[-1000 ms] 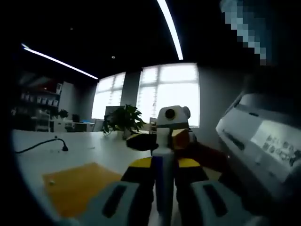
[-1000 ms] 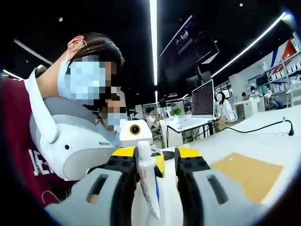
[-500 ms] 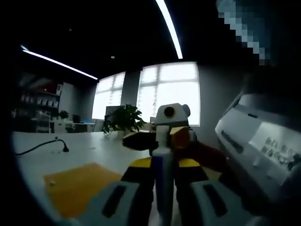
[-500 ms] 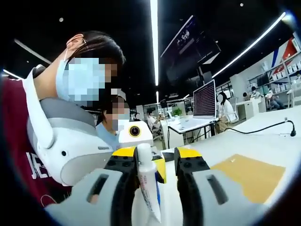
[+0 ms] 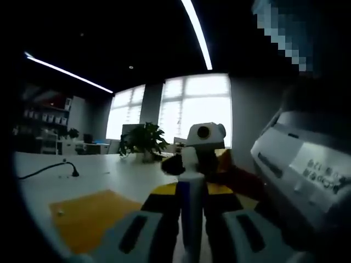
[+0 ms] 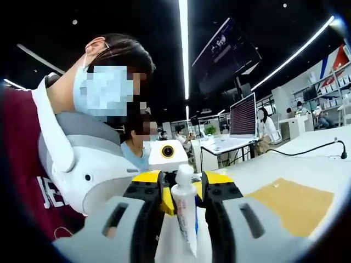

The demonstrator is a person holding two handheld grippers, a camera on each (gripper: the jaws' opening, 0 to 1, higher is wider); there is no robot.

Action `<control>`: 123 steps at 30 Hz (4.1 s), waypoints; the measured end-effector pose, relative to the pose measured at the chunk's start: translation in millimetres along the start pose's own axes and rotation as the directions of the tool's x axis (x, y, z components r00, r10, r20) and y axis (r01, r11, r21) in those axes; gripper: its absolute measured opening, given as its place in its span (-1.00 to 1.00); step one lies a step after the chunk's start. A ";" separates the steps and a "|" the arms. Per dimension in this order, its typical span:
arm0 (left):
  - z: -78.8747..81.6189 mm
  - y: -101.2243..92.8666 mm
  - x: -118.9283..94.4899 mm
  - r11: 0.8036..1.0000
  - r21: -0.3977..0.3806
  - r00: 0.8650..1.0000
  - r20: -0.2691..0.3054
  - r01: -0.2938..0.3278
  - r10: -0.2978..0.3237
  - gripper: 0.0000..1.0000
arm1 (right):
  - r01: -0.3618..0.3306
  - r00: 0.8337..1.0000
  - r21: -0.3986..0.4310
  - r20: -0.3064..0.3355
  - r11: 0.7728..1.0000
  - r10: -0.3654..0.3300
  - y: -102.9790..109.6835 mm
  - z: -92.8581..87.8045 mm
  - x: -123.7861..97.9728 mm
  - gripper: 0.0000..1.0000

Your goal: Pick up the toothpaste unscrew the cap squeeze it onto the small board screw the cap back on and return it to the table

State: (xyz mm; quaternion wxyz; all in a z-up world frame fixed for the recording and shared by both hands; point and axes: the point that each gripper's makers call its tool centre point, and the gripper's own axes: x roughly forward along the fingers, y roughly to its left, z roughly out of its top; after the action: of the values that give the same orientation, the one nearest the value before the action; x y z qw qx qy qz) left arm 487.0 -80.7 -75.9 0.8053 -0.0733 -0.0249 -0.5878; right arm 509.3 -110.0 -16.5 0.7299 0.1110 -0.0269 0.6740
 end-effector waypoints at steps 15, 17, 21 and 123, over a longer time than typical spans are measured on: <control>0.8 2.4 -0.5 1.000 -0.003 1.000 0.004 -0.002 0.002 -0.69 | -0.017 0.997 -0.060 0.074 0.998 0.021 -3.1 15.9 10.3 -0.60; 0.8 2.0 -0.8 1.000 -0.001 1.000 0.004 -0.001 0.001 -0.69 | -0.022 0.996 -0.041 0.086 0.999 0.026 -3.4 18.1 11.4 -0.70; 0.8 0.9 -2.1 1.000 0.010 1.000 0.002 0.000 0.000 -0.69 | -0.021 0.997 -0.011 0.077 1.000 0.021 -5.8 17.8 12.4 -0.83; 2.4 2.1 -12.6 0.998 0.012 0.997 0.057 0.057 -0.058 -0.69 | -0.083 0.996 0.017 -0.030 0.996 0.083 37.7 -37.8 61.4 -0.56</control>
State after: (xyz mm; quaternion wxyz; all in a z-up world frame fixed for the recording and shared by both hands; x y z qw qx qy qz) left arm 485.2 -67.8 -75.3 0.7873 -0.0854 -0.0532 -0.6083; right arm 473.4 -39.9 -36.9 0.7007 0.1052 -0.0150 0.7055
